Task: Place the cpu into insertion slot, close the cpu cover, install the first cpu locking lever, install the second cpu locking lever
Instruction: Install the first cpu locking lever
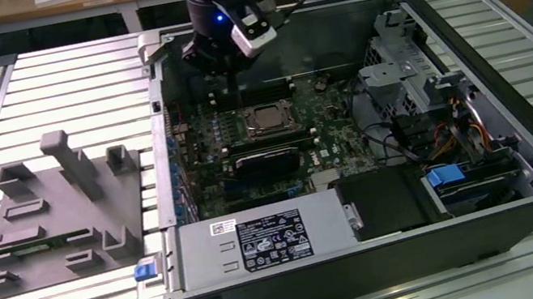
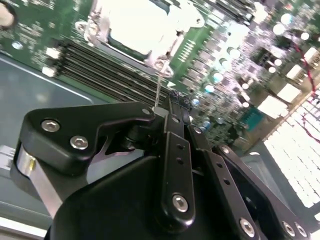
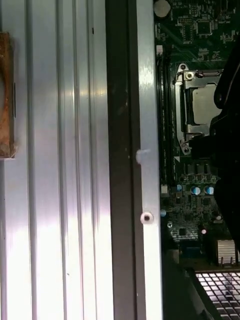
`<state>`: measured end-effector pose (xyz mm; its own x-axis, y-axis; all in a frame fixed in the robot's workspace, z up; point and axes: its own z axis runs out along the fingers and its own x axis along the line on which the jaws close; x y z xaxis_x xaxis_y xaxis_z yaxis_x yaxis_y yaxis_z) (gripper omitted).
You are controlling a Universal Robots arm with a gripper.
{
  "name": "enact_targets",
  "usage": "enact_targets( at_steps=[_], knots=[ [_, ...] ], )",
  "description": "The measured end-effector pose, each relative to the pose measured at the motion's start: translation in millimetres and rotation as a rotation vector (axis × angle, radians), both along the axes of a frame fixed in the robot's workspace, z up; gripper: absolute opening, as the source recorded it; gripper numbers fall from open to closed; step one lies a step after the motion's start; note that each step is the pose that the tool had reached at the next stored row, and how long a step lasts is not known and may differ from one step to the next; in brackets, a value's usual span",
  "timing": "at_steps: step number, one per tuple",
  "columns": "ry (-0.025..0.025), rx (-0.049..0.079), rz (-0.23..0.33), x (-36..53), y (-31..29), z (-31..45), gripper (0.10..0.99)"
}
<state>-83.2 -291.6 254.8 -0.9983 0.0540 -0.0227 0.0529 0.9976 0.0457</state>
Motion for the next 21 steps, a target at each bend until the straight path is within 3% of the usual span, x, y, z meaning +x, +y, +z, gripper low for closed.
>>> enact_targets(
  at_steps=[7,9,12,18,21],
  knots=[
    [0.003,0.0,0.001,28.9,0.3,-1.4,0.106],
    [0.0031,0.002,0.001,29.6,0.2,-1.7,0.106],
    [0.003,0.029,0.004,29.6,0.0,-2.0,0.106],
    [0.0031,0.034,0.012,30.5,0.0,-5.4,0.106],
    [0.003,0.054,0.012,32.9,0.0,-8.1,0.106]
  ],
)
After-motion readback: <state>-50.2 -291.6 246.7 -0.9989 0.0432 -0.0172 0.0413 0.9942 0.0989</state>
